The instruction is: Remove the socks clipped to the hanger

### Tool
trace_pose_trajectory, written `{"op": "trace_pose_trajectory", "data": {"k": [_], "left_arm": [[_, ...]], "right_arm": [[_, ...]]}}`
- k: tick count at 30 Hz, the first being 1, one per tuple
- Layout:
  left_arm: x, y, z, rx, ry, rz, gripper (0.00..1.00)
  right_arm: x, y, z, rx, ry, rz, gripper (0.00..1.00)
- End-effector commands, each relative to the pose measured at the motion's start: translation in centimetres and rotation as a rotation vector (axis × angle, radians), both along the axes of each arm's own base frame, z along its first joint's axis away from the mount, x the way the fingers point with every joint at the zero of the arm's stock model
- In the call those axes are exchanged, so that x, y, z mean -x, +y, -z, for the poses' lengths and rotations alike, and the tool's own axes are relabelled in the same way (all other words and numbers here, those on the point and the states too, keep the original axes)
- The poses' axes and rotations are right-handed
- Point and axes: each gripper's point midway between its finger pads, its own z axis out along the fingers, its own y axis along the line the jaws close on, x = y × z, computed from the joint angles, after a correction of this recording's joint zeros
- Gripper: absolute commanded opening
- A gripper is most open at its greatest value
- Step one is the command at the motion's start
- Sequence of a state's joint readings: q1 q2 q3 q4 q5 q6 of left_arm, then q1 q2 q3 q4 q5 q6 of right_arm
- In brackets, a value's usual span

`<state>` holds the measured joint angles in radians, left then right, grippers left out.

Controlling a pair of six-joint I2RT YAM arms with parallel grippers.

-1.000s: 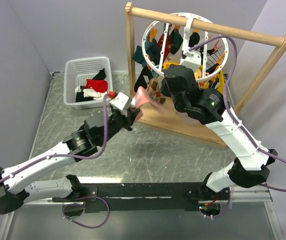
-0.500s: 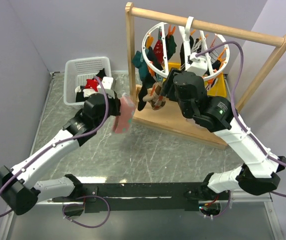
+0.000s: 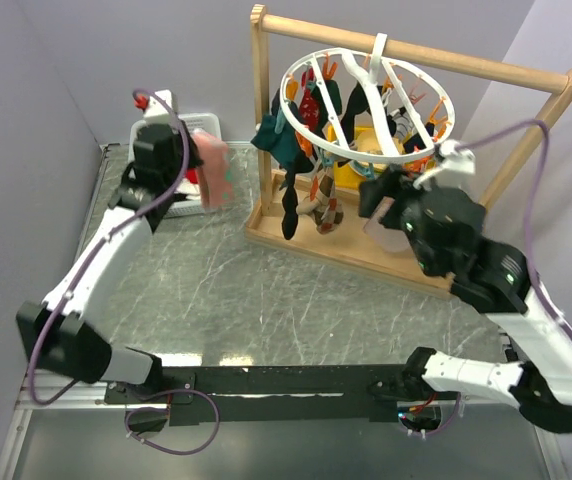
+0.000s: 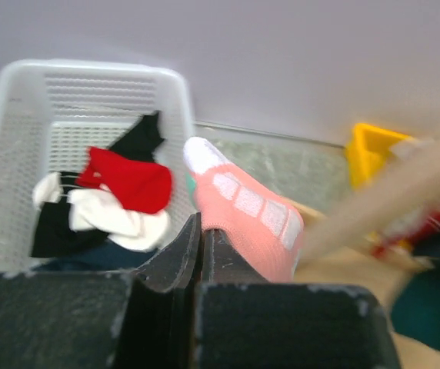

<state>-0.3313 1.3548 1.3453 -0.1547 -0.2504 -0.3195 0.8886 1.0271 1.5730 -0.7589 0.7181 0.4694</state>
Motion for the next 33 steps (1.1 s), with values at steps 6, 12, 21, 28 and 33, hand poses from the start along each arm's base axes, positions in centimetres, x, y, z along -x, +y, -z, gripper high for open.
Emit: {"op": "trace_pose_trajectory", "data": {"k": [6, 12, 21, 28, 33], "left_arm": [[-9.2, 5.7, 0.3, 0.069, 0.01, -0.077, 0.01], [-14.3, 6.5, 5.4, 0.075, 0.109, -0.055, 0.01], [-11.2, 6.0, 4.2, 0.102, 0.141, -0.054, 0.77], [0.4, -4.4, -2.0, 0.109, -0.057, 0.122, 0.86], [7.6, -10.3, -5.0, 0.208, -0.186, 0.406, 0.97]], "right_arm": [[2.6, -4.0, -0.2, -0.009, -0.108, 0.0, 0.85], [3.7, -5.3, 0.1, -0.037, -0.118, 0.002, 0.85], [2.8, -4.6, 2.3, 0.07, -0.048, -0.01, 0.86], [2.2, -3.3, 1.6, 0.079, -0.045, -0.075, 0.85], [2.2, -3.3, 1.6, 0.071, -0.044, -0.081, 0.84]]}}
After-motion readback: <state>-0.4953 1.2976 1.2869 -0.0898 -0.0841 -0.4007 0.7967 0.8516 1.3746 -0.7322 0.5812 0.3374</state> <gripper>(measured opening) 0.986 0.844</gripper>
